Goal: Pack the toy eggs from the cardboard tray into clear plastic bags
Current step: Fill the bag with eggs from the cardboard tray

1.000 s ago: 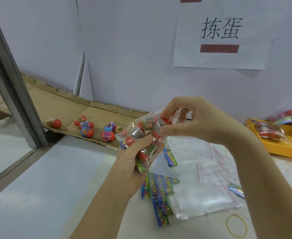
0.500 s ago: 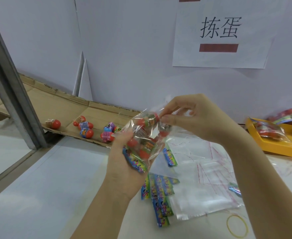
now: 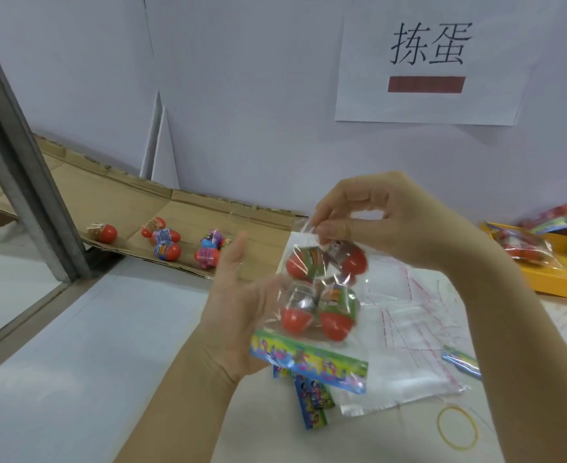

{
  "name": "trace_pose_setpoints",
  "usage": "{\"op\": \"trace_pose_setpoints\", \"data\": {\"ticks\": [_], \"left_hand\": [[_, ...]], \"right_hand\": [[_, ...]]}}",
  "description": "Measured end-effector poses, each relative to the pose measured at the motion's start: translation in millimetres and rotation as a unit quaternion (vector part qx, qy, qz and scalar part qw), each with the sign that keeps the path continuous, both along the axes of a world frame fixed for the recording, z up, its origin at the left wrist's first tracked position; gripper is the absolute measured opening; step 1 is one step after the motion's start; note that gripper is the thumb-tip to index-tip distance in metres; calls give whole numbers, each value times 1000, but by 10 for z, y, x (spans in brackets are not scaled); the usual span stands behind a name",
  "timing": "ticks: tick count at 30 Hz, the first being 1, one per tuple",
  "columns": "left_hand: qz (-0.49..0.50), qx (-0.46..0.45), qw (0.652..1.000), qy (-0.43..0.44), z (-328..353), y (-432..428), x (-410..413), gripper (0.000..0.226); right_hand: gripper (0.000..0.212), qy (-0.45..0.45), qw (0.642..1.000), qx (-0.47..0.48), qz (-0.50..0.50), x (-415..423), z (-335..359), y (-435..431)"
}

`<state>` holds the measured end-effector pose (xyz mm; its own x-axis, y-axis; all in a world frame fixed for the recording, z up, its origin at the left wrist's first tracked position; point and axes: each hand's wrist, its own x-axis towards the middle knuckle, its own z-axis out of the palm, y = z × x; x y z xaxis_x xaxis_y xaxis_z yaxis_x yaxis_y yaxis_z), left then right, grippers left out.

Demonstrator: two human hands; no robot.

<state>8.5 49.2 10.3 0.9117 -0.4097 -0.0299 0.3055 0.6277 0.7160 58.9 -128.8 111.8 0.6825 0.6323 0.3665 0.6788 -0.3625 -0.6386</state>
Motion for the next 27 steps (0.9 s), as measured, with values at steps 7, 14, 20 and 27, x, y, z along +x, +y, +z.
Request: {"op": "trace_pose_setpoints", "data": {"ticks": [7,14,20,27], "left_hand": [[52,119,991,-14,2,-35,-8,48],[166,120,979,6,90,-61,6,65],[210,167,963,-1,85,-108,13,83],[223,163,960,-32,43,-162,37,47]], "right_hand": [[16,-41,999,-15,-30,36,-67,14],[75,262,959,81,-77,128,-218,73],[40,266,956,101,-70,119,-250,205],[26,269,947,146,-101,71,-256,325]]}}
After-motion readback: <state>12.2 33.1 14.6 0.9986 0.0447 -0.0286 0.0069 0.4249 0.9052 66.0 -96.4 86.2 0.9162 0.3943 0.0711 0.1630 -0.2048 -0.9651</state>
